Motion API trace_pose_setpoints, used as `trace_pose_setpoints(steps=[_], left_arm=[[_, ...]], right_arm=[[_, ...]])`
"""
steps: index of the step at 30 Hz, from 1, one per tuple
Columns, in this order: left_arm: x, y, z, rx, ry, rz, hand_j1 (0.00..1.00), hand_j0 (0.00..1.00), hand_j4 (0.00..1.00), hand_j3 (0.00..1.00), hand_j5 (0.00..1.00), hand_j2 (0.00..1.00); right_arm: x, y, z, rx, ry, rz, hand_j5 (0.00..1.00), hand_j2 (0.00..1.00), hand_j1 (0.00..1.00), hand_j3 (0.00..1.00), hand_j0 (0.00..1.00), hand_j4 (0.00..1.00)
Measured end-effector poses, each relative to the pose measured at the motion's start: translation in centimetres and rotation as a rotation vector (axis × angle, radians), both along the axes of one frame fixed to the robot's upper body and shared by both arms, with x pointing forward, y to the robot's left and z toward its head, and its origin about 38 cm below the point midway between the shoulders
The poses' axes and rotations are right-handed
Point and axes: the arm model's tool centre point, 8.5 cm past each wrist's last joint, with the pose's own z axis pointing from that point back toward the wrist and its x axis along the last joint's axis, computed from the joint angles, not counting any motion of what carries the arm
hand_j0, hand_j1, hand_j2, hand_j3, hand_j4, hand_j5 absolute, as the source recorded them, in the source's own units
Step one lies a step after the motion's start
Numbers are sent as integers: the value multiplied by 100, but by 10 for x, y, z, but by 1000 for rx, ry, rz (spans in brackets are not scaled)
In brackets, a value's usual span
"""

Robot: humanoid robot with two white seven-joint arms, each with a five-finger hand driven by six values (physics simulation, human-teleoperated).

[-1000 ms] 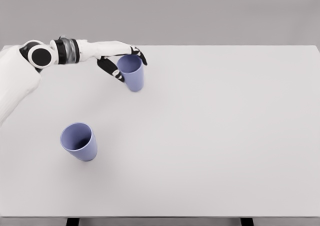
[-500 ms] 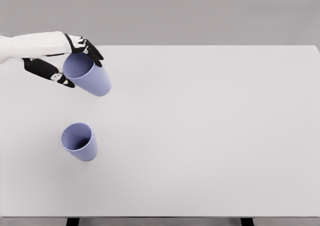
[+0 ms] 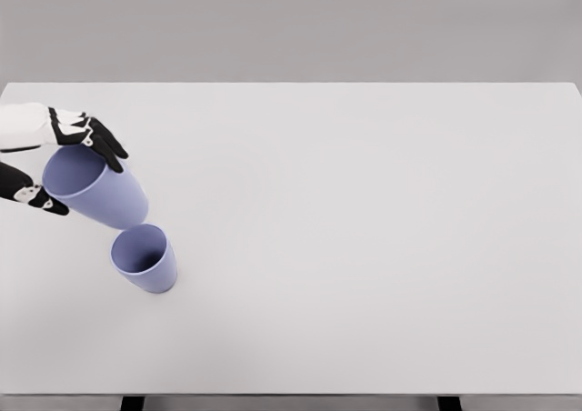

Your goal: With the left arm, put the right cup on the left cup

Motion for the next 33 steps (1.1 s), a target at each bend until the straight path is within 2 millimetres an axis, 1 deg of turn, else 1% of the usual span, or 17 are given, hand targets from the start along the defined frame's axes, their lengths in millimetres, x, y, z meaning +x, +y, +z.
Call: trace_pose_setpoints(steps=[3, 6, 10, 16, 18, 30, 33], left_arm=[[-3, 1, -7, 1, 24, 4, 58, 58, 58, 58, 58, 58], [-3, 2, -9, 1, 30, 4, 58, 58, 58, 58, 58, 58], [-4, 0, -16, 1, 48, 0, 58, 58, 58, 58, 58, 58], [-4, 0, -19, 3, 55, -2, 58, 58, 58, 58, 58, 58], [-6, 1, -30, 5, 83, 2, 58, 58, 58, 58, 58, 58], [-3, 6, -31, 22, 72, 16, 59, 59, 59, 59, 59, 59], [-1, 3, -33, 26, 68, 8, 59, 59, 59, 59, 59, 59]], right_arm=[[0, 0, 0, 0, 0, 0, 100, 100, 100, 100, 100, 100], [-1, 0, 0, 0, 2, 0, 100, 100, 100, 100, 100, 100], [0, 0, 0, 0, 0, 0, 100, 100, 100, 100, 100, 100], [0, 0, 0, 0, 0, 0, 100, 100, 100, 100, 100, 100], [0, 0, 0, 0, 0, 0, 100, 100, 100, 100, 100, 100], [0, 0, 0, 0, 0, 0, 100, 100, 100, 100, 100, 100], [0, 0, 0, 0, 0, 0, 100, 100, 100, 100, 100, 100]])
